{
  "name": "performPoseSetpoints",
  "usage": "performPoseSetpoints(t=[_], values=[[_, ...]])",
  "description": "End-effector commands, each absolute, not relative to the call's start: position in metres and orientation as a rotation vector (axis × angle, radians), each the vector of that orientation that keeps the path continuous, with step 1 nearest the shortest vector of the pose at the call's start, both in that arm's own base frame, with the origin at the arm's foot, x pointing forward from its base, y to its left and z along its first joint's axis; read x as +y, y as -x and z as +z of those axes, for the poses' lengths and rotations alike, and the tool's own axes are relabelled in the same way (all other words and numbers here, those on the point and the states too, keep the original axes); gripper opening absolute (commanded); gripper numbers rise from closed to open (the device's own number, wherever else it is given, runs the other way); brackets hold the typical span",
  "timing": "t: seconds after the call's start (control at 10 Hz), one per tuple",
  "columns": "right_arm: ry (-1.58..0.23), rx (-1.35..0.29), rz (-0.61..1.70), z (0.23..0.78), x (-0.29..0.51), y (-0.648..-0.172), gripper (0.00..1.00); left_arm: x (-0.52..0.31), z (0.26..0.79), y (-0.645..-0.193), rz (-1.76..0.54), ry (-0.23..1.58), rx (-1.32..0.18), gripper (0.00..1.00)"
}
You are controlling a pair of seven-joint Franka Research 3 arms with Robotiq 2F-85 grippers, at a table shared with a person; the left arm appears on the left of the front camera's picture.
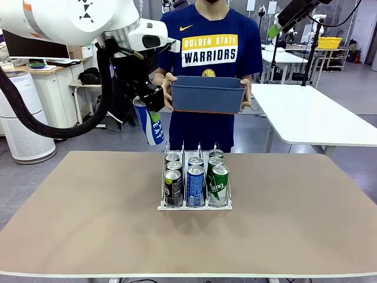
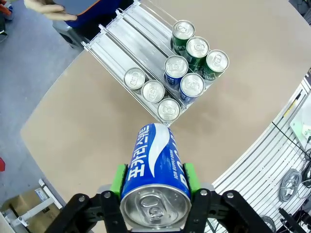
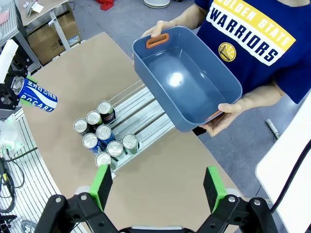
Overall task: Fill the beverage cans into the dispenser.
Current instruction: Place the picked Ionic drink in the line of the Automatic Can Dispenser with the same cans.
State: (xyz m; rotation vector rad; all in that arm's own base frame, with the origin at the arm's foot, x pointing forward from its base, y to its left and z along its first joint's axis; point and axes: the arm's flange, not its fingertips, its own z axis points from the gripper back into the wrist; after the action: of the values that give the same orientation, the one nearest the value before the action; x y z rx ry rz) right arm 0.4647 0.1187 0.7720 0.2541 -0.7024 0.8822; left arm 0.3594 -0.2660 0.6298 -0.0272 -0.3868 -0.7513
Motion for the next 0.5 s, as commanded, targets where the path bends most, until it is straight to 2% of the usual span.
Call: performPoseSetpoints(t=[0.0,0.1,0.3,0.4], values=[[-0.255,-0.705,0.882,0.773,0.118,-0.464,1.0,-0.266,0.627,-0.36,-0.752,0.027,-0.378,0.57],[-0.255,-0.705,0.882,0.773,0.118,-0.464,1.0,-0.269,0.623,-0.361,-0.735,0.011,-0.407,0.57],[-0.255,-0.705,0.882,0.773,0.118,-0.464,1.0,-0.307,0.613,-0.324,-0.701,0.028,-0.473,0.57],[-0.255,-0.705,0.882,0.773,0.118,-0.464,1.0,-0.317,0.61,-0.304,-0.661,-0.018,-0.495,0.57]])
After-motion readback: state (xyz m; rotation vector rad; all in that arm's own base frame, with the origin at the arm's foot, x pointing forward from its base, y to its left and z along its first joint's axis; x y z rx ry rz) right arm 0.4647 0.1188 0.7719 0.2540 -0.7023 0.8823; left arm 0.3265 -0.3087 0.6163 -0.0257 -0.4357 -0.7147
